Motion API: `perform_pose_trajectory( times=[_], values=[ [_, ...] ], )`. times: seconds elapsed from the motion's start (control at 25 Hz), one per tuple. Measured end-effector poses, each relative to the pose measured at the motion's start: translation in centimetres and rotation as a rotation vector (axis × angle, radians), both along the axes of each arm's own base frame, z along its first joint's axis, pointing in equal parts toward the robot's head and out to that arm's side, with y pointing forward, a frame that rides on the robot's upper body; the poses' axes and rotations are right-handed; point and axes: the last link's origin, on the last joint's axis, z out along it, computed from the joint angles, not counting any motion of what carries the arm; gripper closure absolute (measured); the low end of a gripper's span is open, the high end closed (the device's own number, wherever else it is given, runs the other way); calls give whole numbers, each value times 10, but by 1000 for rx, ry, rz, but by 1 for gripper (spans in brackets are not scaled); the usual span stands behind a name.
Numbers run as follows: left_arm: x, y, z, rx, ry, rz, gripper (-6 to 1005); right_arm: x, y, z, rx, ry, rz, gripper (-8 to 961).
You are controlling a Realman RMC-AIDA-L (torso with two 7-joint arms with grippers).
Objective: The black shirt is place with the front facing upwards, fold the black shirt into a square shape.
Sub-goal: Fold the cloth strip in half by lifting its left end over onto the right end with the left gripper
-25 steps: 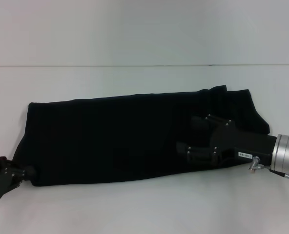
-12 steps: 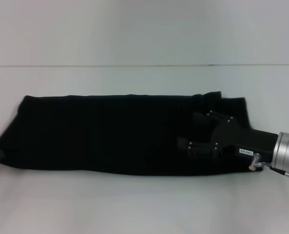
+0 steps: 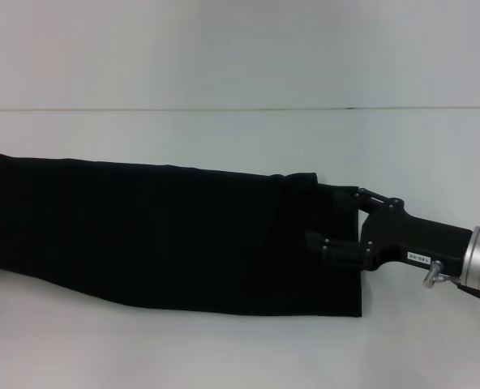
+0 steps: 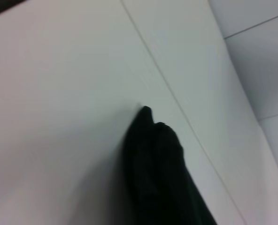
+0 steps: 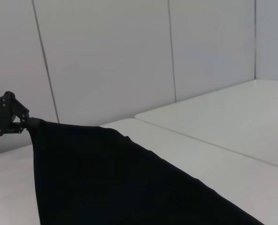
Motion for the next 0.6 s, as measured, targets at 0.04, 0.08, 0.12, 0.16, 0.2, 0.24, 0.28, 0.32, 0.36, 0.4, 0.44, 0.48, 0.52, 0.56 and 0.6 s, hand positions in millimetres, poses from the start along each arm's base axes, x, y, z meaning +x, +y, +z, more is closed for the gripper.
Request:
perform_pose_trajectory(
  times=[0.04,0.08,0.12,0.16,0.2,0.24,0.28,0.32,0.36,0.4,0.44,0.48,0.52,0.56,0.6],
  values=[
    [3,2,-1,-5,-6,-13,948,1,0,1,4,3,-7,11],
    [3,2,-1,-5,-6,-13,947,5,-1,3,19,11,-25,11],
    [11,8,-3,-16,-25,-48,947,5,-1,3,19,11,-25,11],
    [24,16,-5,-22,-54,-102,947,8,-2,5,29,16,-37,11],
    [27,18,-5,-23,-61,-115,947,11,-3,7,37,21,-49,11],
    [34,22,-6,-24,-76,-145,947,14,-4,9,48,26,-63,11],
    [42,26,-6,-25,-91,-175,947,17,-5,11,55,29,-72,11],
    [54,35,-8,-29,-114,-223,947,20,-7,13,66,36,-86,11],
    [65,42,-9,-32,-130,-260,947,24,-9,16,77,42,-103,11],
    [78,51,-12,-39,-148,-304,947,28,-11,18,86,50,-118,11],
    [96,64,-18,-56,-167,-362,947,31,-13,20,93,57,-129,11],
    [109,72,-24,-72,-177,-400,947,35,-15,23,102,62,-143,11],
    [119,78,-28,-86,-184,-428,948,38,-17,25,110,67,-154,11],
    [133,85,-35,-107,-192,-466,948,41,-19,26,116,71,-163,11],
    [151,94,-45,-131,-201,-512,948,43,-21,27,121,74,-171,11]
  ],
)
